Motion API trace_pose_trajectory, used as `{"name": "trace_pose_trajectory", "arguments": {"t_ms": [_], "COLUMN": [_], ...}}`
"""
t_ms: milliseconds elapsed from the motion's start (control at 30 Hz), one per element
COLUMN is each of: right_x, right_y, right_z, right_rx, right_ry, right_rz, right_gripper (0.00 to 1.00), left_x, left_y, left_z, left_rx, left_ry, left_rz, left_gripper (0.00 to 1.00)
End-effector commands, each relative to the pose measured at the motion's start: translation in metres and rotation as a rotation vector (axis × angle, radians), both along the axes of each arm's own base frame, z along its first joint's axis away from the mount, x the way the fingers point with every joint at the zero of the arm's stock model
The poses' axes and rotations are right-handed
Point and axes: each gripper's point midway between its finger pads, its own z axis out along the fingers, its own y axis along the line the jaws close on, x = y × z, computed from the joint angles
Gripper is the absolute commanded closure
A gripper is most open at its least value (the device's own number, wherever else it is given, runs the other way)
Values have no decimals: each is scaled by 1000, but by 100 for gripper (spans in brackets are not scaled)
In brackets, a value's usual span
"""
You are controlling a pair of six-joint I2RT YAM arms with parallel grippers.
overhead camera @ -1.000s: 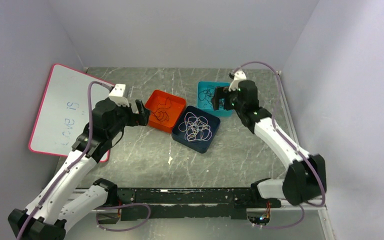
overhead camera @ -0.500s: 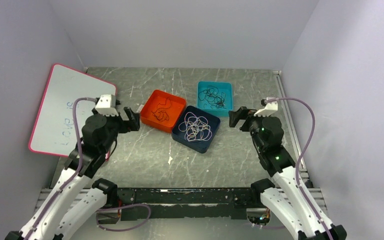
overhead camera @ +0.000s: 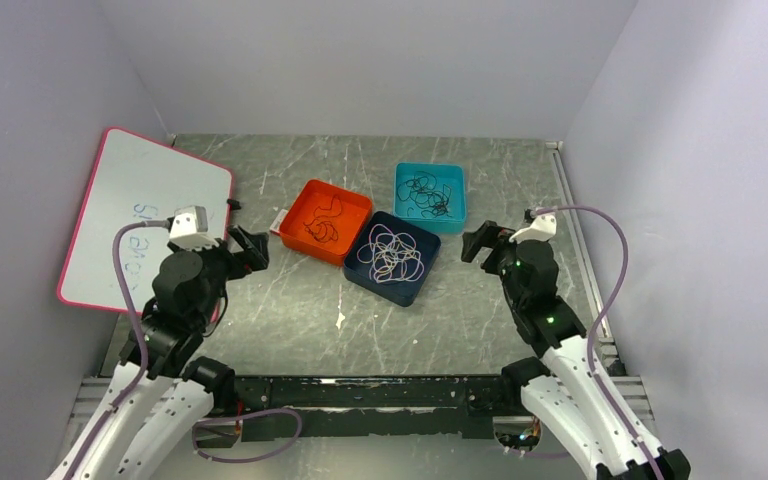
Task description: Untangle the cables
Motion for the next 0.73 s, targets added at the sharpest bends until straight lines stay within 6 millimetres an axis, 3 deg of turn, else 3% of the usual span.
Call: {"name": "trace_pose_trajectory", "arguments": {"t_ms": [0,267,533,700], "right_x": [5,10,11,11], "right_y": [-6,-4,-10,-11], "right_z": [-11,-4,-13,-3], "right_rx": [12,9,3,-5], "right_ry": [22,7,15,-26], "right_rz": [-56,-50,-88,-85], "right_gripper": [0,0,0,0], "left_x": [5,5,11,16], "left_y": [6,5,0,-7], "left_z": [-2,-3,-7,-5], "left_rx": [6,2,-2,-9], "left_ry": [16,15,25,22], "left_rz": [41,43,28,3], "left_gripper": [0,0,0,0]}}
